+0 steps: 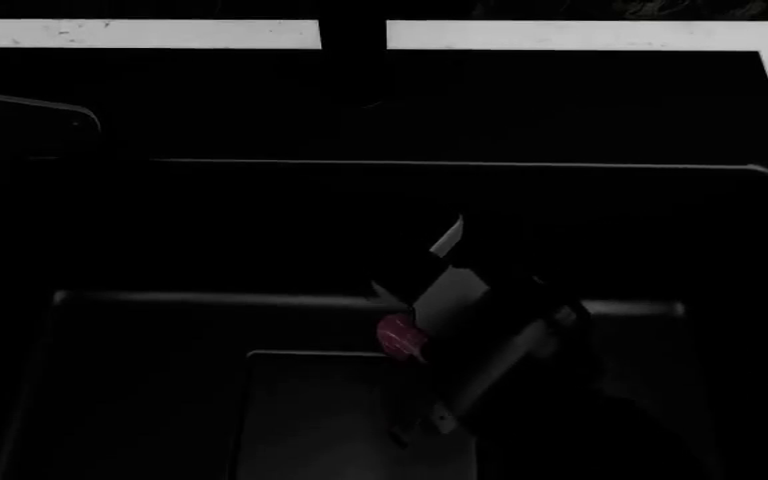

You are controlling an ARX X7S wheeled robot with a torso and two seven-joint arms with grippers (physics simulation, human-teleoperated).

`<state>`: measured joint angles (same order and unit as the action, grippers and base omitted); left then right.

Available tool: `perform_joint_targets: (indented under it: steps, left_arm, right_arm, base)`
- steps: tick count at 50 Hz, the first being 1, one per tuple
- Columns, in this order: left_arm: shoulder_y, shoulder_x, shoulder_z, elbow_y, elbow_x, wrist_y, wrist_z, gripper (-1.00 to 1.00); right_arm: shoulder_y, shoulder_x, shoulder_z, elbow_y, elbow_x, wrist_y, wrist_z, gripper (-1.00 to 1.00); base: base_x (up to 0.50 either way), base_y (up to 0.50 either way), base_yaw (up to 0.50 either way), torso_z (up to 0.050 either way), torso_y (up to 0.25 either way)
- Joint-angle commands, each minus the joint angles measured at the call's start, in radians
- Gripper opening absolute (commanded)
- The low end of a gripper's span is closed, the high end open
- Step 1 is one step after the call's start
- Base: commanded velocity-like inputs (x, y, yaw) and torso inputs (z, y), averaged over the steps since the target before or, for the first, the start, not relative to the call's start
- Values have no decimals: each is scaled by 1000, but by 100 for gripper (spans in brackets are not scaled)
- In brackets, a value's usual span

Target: Pick the eggplant from the sink and place it on the plate located on the counter

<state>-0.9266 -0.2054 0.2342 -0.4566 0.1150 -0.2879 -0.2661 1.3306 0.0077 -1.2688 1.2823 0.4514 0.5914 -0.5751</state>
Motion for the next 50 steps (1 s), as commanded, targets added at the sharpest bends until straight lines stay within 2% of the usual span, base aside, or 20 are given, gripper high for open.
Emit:
perform_joint_targets:
  steps: [1, 9, 12, 17, 25, 34, 50]
  left_arm:
    - [2, 2, -13, -35, -32, 33, 22, 100]
    - [-4, 1, -12, -44, -36, 36, 19, 100]
    - [-6, 1, -12, -47, -36, 38, 16, 100]
    - [-8, 1, -10, -51, -37, 40, 14, 100]
    - [-8, 0, -7, -51, -38, 38, 11, 100]
    - [-5, -3, -4, -37, -39, 33, 7, 100]
    - [-1, -5, -6, -18, -56, 30, 13, 100]
  right_arm:
    - [-25, -7, 12, 14, 16, -73, -49, -100]
    - [-19, 5, 1, -37, 36, -77, -57, -100]
    - [-33, 85, 8, -245, 62, 17, -8, -100]
    - [-49, 172, 31, -464, 103, 115, 59, -100]
    - [-70, 298, 93, -757, 177, 237, 177, -100]
    - [-88, 400, 174, -992, 253, 322, 296, -100]
    - [-102, 449, 225, -1100, 295, 355, 365, -100]
  base:
    - [0, 0, 3, 0, 0]
    - [1, 1, 1, -1, -3]
    - [0, 0, 1, 0, 0]
    - [0, 0, 0, 0, 0]
    - [0, 0, 0, 0, -1]
    - [0, 0, 0, 0, 0]
    - [0, 0, 0, 0, 0]
